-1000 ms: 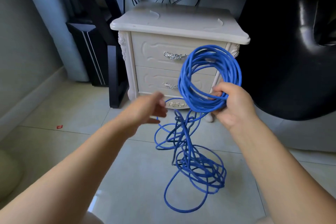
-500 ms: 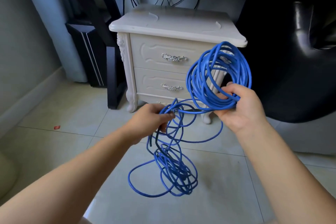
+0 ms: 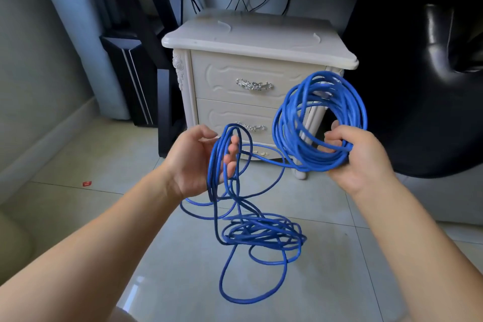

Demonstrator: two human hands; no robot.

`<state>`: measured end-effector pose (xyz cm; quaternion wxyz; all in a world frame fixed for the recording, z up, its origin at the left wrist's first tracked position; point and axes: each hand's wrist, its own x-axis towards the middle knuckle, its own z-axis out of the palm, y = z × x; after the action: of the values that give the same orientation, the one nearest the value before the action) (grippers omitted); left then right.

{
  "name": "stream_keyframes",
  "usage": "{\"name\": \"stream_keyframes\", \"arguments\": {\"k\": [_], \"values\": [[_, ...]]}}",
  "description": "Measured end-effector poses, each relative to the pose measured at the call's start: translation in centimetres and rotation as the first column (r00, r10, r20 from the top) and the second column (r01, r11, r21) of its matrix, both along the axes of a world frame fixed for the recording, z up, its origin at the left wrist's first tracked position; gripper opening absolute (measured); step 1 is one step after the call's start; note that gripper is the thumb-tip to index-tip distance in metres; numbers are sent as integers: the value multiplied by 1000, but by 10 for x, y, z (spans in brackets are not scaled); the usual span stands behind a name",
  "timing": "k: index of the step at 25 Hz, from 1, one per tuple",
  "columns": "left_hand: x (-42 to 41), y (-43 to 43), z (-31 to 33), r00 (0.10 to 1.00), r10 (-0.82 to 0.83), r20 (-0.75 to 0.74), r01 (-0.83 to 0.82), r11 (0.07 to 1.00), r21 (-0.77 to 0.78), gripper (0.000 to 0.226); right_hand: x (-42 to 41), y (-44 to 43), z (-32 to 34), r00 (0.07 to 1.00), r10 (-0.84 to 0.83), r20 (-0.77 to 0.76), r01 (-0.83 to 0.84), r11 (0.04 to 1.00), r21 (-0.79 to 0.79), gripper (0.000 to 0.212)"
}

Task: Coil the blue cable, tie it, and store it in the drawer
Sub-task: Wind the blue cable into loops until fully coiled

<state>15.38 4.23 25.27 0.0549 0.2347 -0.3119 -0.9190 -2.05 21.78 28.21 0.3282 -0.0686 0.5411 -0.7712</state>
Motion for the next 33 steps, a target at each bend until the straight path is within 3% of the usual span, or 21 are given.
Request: {"name": "stream_keyframes", "arguments": {"k": [2,4,6,8,12,15,17,20,22,23,25,26,28,30,32,33], "values": [[4,-4,-1,994,2,-108,14,989,148,40,2,-2,-1,996,29,-84,-30,999,-18,32],[5,-4,1,989,29,-144,-11,992,126,32,5,-4,-3,980,43,-196,-37,999,35,30],[5,2,6,988,68,-140,-70,997,-15,29,8,-6,-9,937,55,-345,3,986,165,28],[5,8,7,988,79,-135,-113,956,-272,34,10,-8,-15,880,93,-465,54,955,292,30],[4,15,5,996,30,-86,-85,644,-760,43,26,-15,-17,700,270,-662,86,888,452,27],[5,17,5,992,-101,81,118,441,-890,60,41,-15,-15,522,494,-695,-35,826,562,27],[6,17,6,976,-115,186,214,334,-918,61,45,-16,-15,474,586,-658,-121,783,610,30],[3,17,3,976,-34,216,218,86,-972,32,44,-18,-21,474,634,-611,-190,752,632,28],[0,16,-3,971,50,235,237,-31,-971,15,45,-20,-25,484,669,-564,-223,718,659,28],[-2,16,-6,963,97,249,256,-61,-965,8,45,-22,-27,493,677,-546,-210,702,681,28],[-7,14,-12,935,199,294,321,-118,-940,12,45,-24,-29,480,626,-614,-15,706,708,41],[-10,16,-12,905,261,337,385,-158,-909,16,48,-25,-29,470,546,-693,97,748,656,47],[-16,21,-11,839,385,384,488,-223,-844,12,62,-26,-25,494,368,-787,197,835,514,36],[-18,30,-7,800,465,380,527,-242,-814,15,79,-29,-27,575,416,-705,134,802,582,41],[-20,33,-8,802,473,366,526,-267,-807,21,86,-33,-37,633,532,-563,9,721,693,48],[-21,33,-8,810,466,356,511,-262,-819,19,85,-35,-41,663,536,-523,-43,725,687,45]]}}
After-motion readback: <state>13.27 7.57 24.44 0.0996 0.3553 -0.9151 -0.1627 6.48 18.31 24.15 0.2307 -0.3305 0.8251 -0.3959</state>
